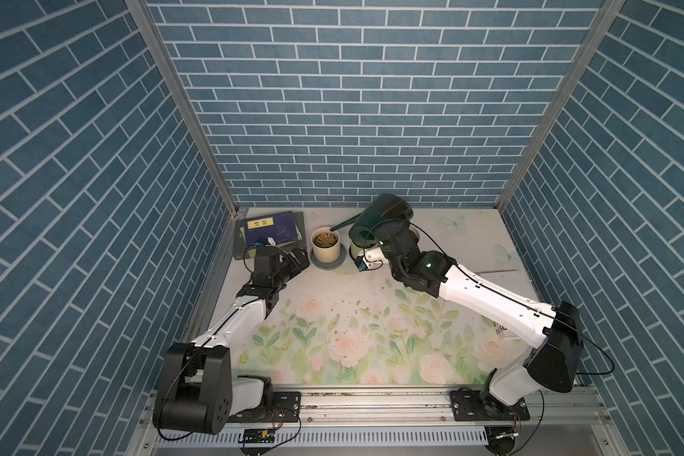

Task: Water the succulent around the soil edge
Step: Water the soil of the potted plant with water.

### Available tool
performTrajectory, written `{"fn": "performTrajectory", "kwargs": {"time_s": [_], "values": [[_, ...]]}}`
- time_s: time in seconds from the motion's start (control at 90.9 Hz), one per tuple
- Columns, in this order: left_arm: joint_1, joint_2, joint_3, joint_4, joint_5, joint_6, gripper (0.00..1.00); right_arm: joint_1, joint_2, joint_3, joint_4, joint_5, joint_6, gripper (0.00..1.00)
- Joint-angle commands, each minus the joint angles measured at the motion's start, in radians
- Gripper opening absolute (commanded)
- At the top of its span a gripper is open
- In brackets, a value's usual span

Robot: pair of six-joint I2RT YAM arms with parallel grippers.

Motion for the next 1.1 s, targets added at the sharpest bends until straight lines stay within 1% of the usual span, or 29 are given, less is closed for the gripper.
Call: {"fn": "performTrajectory", "kwargs": {"time_s": [0.0,0.242,0.374,0.495,0.682,0.836,1.089], "values": [[0.008,0.003,-0.004,0.016,0.010,-0.004,1.00,0.002,-0.077,-0.012,0.055,0.041,-0.005,0.00],[0.009,0.003,0.000,0.014,0.011,-0.003,1.00,0.020,-0.164,-0.061,-0.034,0.010,-0.008,0.00],[0.009,0.004,-0.001,0.015,0.013,-0.004,1.00,0.056,-0.191,-0.078,-0.025,-0.027,-0.019,0.00],[0.009,0.006,-0.003,0.016,0.018,-0.005,1.00,0.074,-0.163,-0.062,-0.007,-0.032,-0.036,0.00],[0.009,-0.004,-0.006,0.016,0.017,-0.005,1.00,0.075,-0.099,-0.036,0.086,-0.046,-0.093,0.00],[0.009,-0.011,-0.009,0.013,0.013,-0.003,1.00,0.072,-0.051,0.000,0.137,-0.029,-0.145,0.00],[0.012,-0.011,-0.013,0.016,0.014,-0.003,1.00,0.063,-0.036,0.006,0.199,-0.050,-0.164,0.00]]}}
